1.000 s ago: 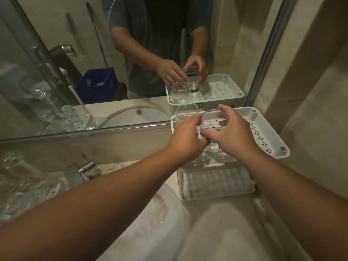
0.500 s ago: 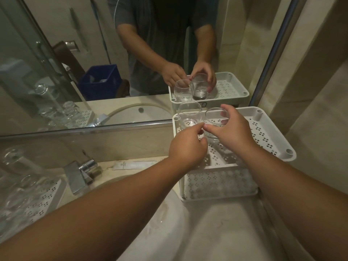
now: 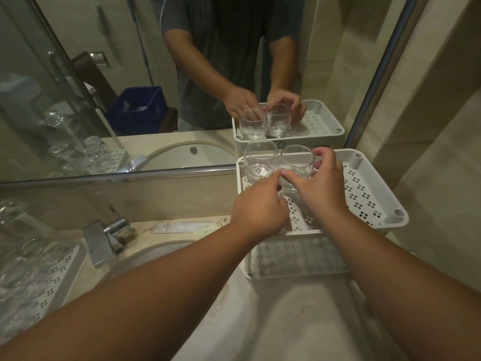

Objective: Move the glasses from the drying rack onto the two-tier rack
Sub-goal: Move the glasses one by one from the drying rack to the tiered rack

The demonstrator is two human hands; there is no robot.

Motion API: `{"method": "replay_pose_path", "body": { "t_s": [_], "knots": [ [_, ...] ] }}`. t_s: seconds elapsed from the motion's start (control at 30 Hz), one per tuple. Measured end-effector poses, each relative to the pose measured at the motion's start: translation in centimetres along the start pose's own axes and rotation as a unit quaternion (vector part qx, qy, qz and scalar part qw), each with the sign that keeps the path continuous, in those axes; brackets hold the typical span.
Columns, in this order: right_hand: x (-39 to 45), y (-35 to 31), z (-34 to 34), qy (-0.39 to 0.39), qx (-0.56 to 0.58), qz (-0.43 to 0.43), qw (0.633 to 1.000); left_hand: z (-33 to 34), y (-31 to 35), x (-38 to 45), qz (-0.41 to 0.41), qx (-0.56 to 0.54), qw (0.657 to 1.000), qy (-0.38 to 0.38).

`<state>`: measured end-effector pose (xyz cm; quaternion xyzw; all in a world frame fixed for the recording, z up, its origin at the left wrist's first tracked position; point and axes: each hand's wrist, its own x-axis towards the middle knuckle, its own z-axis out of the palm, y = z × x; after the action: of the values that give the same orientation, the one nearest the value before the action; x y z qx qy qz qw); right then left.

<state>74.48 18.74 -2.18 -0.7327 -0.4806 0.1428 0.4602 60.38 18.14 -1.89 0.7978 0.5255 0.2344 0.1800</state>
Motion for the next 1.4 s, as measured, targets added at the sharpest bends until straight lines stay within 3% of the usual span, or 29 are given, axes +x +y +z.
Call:
{"method": "replay_pose_path", "body": {
  "t_s": [0.6,0.93,1.3,1.4],
  "knots": [
    [0.1,0.4,0.0,0.010,0.052,0.027,0.998,0.6,-0.1,0.3,0.010,0.067,0.997,-0.037],
    [0.5,0.6,0.4,-0.023,0.070,0.051,0.996,0.7,-0.1,0.4,0.001,0.061,0.998,-0.028],
    [0.1,0.1,0.4,-0.023,0.018,0.023,0.999,0.7,-0.1,0.3,-0.001,0.039,0.999,-0.020],
    [-0.5,-0.7,0.4,-0.003,-0.035,-0.024,0.999,0.1,-0.1,0.1,-0.010,-0.035,0.999,0.018]
  ]
}}
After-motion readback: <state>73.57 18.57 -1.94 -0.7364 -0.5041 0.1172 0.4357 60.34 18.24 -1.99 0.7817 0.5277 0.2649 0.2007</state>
